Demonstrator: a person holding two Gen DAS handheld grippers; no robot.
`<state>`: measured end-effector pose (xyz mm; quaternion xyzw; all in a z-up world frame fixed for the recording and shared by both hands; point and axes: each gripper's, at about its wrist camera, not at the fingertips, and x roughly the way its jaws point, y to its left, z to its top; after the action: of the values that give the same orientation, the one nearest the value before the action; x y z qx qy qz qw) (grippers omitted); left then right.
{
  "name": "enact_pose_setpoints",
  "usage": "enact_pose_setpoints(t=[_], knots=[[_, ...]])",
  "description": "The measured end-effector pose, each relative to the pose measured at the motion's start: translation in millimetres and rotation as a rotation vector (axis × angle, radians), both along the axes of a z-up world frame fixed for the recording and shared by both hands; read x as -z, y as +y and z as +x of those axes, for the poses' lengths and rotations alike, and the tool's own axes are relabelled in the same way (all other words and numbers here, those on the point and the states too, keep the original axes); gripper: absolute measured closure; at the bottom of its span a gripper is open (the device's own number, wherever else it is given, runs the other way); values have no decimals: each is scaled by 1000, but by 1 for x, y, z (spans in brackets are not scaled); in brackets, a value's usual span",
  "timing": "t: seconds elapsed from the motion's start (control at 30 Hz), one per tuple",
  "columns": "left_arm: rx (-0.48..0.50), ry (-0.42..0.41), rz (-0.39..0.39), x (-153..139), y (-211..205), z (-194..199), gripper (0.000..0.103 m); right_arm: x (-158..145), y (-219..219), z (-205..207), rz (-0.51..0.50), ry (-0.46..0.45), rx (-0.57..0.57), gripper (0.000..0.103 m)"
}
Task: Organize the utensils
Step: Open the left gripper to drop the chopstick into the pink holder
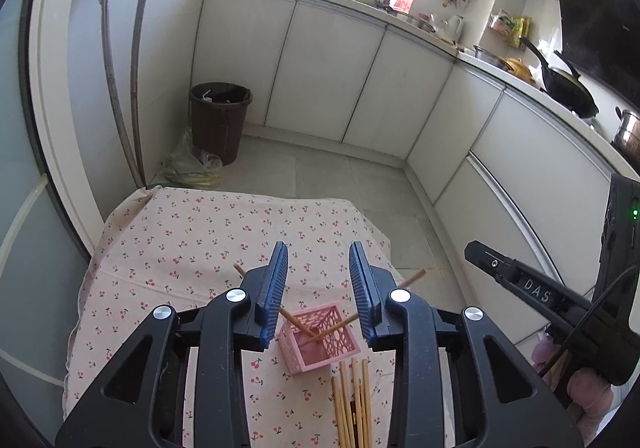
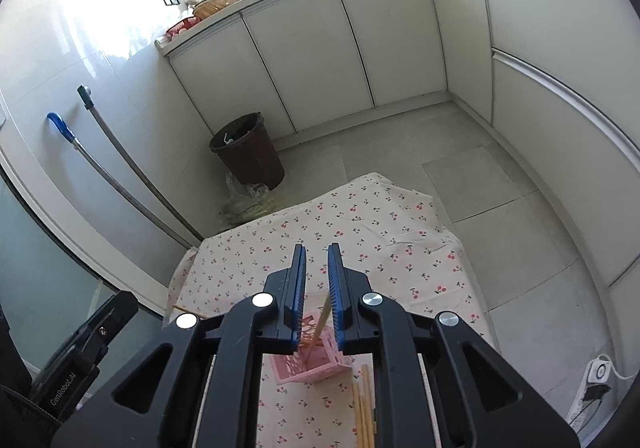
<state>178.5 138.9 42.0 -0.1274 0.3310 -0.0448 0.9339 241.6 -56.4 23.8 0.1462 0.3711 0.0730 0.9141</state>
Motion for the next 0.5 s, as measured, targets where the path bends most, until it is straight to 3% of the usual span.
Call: enact_pose_setpoints(t=[0.17, 0.4, 0.5], knots=[[37, 24, 31, 8, -13, -5, 65, 9, -3, -18, -74, 0, 13, 89], [55, 73, 103, 28, -29, -14, 54, 37, -15, -47, -128, 37, 33, 70], [53, 88, 128, 37, -35, -20, 39, 51, -24, -58, -133, 63, 46, 63]])
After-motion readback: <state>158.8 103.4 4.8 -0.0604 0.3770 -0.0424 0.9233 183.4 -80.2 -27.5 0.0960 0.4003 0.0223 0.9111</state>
